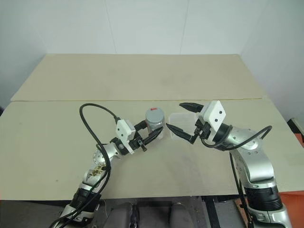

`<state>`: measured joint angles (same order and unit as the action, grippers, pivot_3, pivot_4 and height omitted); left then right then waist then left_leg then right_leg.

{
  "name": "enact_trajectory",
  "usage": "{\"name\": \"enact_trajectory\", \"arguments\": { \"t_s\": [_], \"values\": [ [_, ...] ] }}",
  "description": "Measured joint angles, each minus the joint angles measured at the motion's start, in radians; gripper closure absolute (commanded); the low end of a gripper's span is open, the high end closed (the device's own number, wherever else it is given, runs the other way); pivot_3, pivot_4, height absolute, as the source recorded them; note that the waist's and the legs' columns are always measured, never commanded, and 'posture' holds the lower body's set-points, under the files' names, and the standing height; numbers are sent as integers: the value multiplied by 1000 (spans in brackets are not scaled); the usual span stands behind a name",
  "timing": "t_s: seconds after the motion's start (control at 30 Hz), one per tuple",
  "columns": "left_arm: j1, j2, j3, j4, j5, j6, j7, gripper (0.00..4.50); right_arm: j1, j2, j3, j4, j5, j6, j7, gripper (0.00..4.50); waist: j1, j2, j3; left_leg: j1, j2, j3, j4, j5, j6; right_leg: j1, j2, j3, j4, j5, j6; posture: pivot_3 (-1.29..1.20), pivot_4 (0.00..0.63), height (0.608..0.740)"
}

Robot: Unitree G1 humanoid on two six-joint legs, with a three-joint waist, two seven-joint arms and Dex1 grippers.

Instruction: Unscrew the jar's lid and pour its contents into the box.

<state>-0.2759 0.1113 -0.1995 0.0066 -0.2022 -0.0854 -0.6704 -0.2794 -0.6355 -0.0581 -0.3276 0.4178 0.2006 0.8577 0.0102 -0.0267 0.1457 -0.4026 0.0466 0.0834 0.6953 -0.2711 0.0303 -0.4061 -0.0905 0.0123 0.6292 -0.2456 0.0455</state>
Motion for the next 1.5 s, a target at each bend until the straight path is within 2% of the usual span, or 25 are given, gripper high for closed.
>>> {"name": "enact_trajectory", "arguments": {
  "t_s": [0.27,0.43,0.97,1.5],
  "values": [
    [0,-2,0,0,1,-1,1,2552,6,-23,19,-70,35,23,53,29,1,0,0,0,0,0,0,0,0,0,0,0,0,0,0,0,150,740],
    [0,-12,-4,2,3,-3,1,2552,-77,46,82,-68,-12,37,-17,29,-1,0,0,1,0,0,0,0,0,0,0,0,0,0,0,0,150,740],
    [-2,-13,-3,8,4,-3,2,2552,-195,157,166,36,-69,51,-39,29,1,0,0,0,-1,0,0,0,0,0,0,0,0,0,0,0,150,740],
    [-1,-13,-1,10,7,-4,3,2552,-189,121,149,56,-57,88,-33,29,2,0,0,-1,-1,0,0,0,0,0,0,0,0,0,0,0,150,740]
  ]
}}
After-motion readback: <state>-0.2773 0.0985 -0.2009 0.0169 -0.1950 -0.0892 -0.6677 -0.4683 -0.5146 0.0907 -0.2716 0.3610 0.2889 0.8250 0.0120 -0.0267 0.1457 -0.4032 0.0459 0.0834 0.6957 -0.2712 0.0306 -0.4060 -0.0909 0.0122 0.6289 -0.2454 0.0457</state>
